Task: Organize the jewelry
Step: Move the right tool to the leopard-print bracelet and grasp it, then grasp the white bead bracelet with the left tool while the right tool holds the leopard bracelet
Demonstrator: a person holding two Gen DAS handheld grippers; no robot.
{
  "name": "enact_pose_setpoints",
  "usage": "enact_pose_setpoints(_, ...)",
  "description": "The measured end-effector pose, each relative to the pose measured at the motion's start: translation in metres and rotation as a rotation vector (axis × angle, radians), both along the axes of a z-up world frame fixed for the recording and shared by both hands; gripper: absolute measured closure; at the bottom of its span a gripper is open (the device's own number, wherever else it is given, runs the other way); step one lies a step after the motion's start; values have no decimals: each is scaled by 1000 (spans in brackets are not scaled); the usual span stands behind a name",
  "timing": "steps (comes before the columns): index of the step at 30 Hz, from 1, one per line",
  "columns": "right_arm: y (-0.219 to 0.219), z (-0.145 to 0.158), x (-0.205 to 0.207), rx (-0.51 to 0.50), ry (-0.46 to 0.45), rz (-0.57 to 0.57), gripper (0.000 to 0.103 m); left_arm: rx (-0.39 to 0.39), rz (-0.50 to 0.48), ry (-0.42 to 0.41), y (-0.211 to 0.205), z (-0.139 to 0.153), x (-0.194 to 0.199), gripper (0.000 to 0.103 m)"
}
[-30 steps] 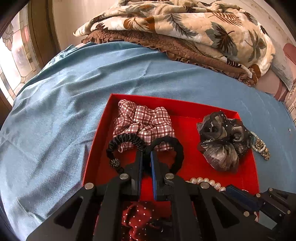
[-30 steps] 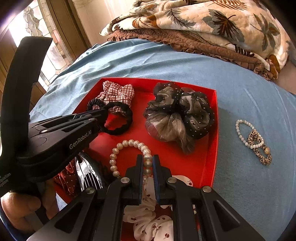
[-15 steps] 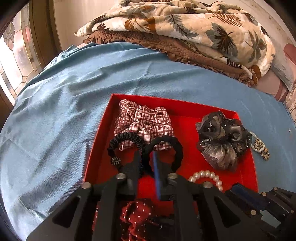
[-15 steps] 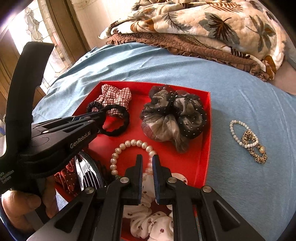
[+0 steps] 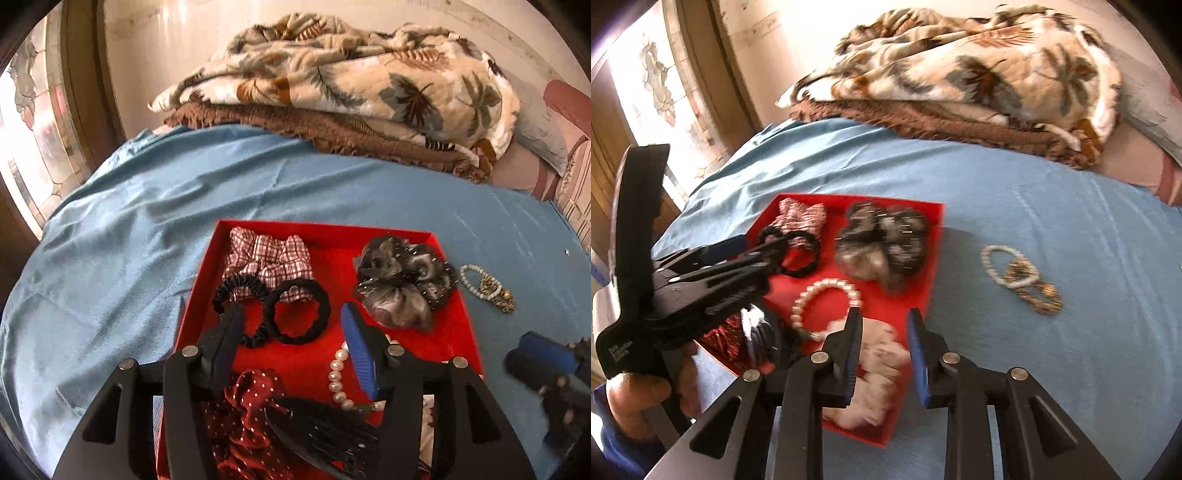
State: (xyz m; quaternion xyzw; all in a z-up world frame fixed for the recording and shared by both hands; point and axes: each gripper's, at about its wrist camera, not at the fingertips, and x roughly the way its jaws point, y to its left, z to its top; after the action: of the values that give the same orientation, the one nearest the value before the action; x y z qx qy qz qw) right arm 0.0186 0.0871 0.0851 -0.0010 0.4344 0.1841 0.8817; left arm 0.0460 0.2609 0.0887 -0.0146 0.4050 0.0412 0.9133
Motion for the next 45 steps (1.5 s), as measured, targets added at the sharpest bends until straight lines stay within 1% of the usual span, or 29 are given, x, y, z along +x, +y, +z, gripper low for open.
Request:
enact_pose_setpoints(3,-36,-1,0,-17,3,-61,76,-24,17,-53,-2,11,-11,49)
enact_pose_setpoints(6,-75,-10,7,-17,30,-142,76,-65,26,-106,-3,21,-19,45)
enact_pose_setpoints(8,-97,-18,15,-12,51,-193,76,-84,26,-134,-7,26,-22,44)
enact_pose_setpoints(11,-118,-29,33,-5,82,-224,76,-80,21,-153,-13,28,-22,44)
enact_pose_setpoints(15,-119,-50,60,-30,109,-218,76,-82,13,-143,-20,25,-16,44)
enact_pose_setpoints(18,-114,-63,76,-8,132,-200,76,-86,5,-135,-24,24,-13,44)
enact_pose_setpoints(19,-110,-67,83,-14,137,-197,76,-86,1,-134,-27,24,-11,44)
enact_pose_setpoints(23,-103,-77,97,-35,128,-193,76,-80,-12,-135,-35,24,-7,44)
enact_pose_setpoints(25,-102,-77,101,-74,137,-187,81,-73,-20,-136,-40,23,-7,44)
enact_pose_setpoints(26,-103,-77,101,-92,139,-187,87,-67,-27,-136,-43,23,-6,44)
enact_pose_setpoints(28,-109,-76,97,-135,137,-189,88,-51,-39,-135,-50,22,-7,44)
enact_pose_setpoints(31,-135,-77,84,-168,139,-212,88,-41,-64,-129,-62,20,-11,44)
enact_pose_setpoints(37,-219,-75,22,-220,147,-260,88,-99,-154,-86,-93,16,-39,44)
enact_pose_setpoints(38,-230,-76,15,-214,150,-268,88,-117,-171,-72,-101,15,-45,44)
enact_pose_setpoints(40,-259,-76,-5,-159,147,-283,88,-138,-215,-51,-120,14,-52,44)
enact_pose_setpoints(42,-281,-77,-19,-103,130,-287,88,-115,-270,-34,-149,13,-56,44)
enact_pose_setpoints(43,-289,-77,-23,-76,119,-283,88,-91,-303,-24,-168,11,-57,44)
enact_pose_setpoints(45,-296,-78,-27,-39,106,-283,88,-75,-348,5,-198,7,-55,44)
